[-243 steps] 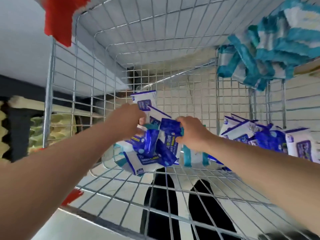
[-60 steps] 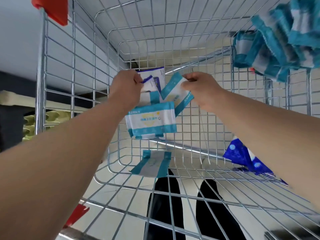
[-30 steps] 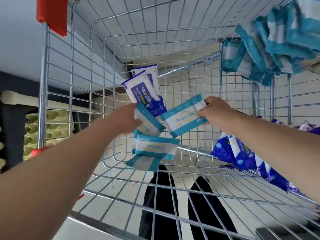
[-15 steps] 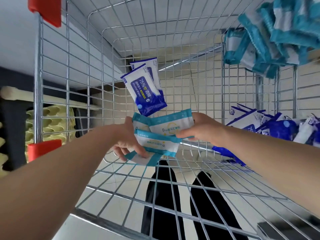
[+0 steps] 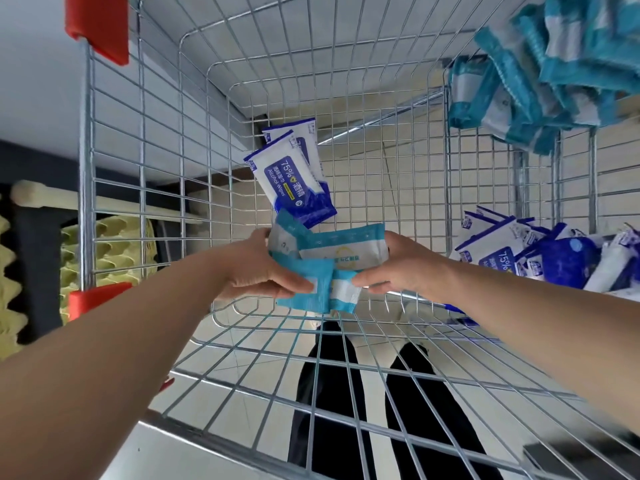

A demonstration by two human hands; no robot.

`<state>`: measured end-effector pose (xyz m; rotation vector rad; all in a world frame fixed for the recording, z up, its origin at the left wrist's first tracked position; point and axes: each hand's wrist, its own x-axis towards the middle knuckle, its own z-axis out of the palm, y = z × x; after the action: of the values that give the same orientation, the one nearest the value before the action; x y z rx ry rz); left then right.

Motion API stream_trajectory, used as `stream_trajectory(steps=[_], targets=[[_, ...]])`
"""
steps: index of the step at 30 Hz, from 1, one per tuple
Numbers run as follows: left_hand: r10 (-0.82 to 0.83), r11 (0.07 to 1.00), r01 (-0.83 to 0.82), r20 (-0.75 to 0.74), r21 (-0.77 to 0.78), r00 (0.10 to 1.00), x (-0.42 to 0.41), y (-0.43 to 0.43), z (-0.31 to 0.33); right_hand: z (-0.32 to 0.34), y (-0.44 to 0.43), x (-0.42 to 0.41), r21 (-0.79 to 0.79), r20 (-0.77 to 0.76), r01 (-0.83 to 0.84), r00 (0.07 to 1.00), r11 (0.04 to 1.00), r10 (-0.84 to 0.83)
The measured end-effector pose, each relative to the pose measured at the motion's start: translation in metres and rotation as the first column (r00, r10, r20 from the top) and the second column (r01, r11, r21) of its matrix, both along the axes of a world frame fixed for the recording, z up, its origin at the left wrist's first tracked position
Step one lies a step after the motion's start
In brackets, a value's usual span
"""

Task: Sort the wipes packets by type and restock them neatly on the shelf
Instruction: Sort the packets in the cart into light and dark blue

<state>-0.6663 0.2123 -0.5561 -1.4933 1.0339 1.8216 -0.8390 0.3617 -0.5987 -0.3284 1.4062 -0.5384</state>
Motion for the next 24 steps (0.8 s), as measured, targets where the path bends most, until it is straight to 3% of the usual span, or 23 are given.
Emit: stream_trajectory(steps=[1, 3, 6, 12, 17, 21, 24], targets=[[0.013, 0.999, -0.013, -0.005, -0.039, 1.000, -0.001, -0.003, -0.002, 0.000, -0.001, 0.001, 0.008, -0.002, 0.025, 1.000, 1.000, -0.025], [-0.149, 0.968, 0.154, 0.041, -0.196, 0.988, -0.001, -0.005, -0.008, -0.002, -0.002, 0.002, 0.006, -0.032, 0.047, 0.998, 0.999, -0.047], [-0.368, 0.817, 0.400, 0.157, -0.415, 0.916, 0.002, -0.002, -0.018, -0.001, -0.005, 0.006, -0.032, -0.121, 0.010, 0.993, 0.999, -0.014], [-0.525, 0.688, 0.551, 0.200, -0.473, 0.827, 0.000, -0.002, -0.025, -0.011, -0.006, 0.014, -0.018, -0.205, 0.028, 0.978, 0.999, -0.031], [-0.452, 0.748, 0.438, 0.100, -0.498, 0.886, -0.001, -0.003, -0.025, -0.003, -0.017, 0.000, -0.035, -0.140, 0.188, 0.972, 0.982, -0.191], [-0.237, 0.850, 0.173, -0.068, -0.498, 0.969, -0.021, -0.006, -0.005, 0.019, -0.027, -0.031, -0.040, -0.112, 0.280, 0.953, 0.959, -0.282], [-0.088, 0.888, 0.000, -0.170, -0.459, 0.981, -0.048, -0.010, 0.014, 0.048, -0.030, -0.062, -0.094, -0.088, 0.358, 0.927, 0.929, -0.366]])
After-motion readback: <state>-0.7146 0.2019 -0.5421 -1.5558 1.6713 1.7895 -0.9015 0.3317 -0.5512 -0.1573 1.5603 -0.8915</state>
